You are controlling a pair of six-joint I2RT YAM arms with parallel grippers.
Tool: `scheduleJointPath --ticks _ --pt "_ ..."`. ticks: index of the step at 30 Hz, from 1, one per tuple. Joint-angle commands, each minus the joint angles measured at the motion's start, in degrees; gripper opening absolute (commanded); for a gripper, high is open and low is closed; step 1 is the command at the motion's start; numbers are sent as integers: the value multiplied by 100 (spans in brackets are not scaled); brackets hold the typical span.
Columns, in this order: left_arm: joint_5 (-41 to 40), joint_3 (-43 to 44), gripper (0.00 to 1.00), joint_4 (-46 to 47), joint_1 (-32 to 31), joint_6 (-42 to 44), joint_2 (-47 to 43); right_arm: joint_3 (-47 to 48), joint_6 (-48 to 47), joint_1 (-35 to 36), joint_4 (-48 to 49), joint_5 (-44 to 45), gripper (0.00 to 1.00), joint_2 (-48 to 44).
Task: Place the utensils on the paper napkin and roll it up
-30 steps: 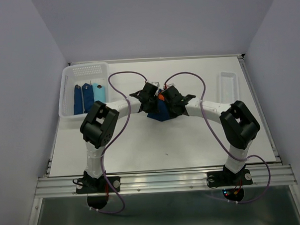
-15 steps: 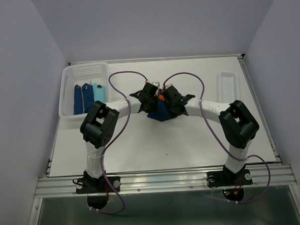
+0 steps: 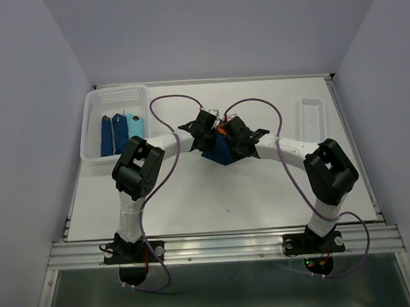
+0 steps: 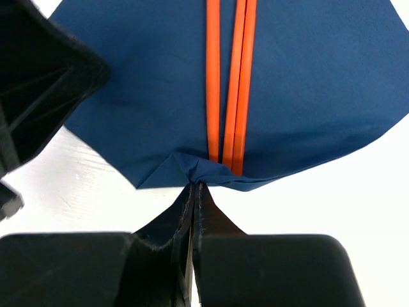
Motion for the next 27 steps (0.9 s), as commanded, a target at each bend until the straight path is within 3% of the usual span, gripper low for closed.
scheduleJointPath --ticks 1,15,27 --pt "-149 202 0 -171 81 148 148 2 18 30 112 -22 1 -246" --pt "-26 167 0 -189 99 201 78 319 141 -31 218 303 1 325" --pt "299 -167 0 -57 99 368 -564 345 158 -145 376 181 1 484"
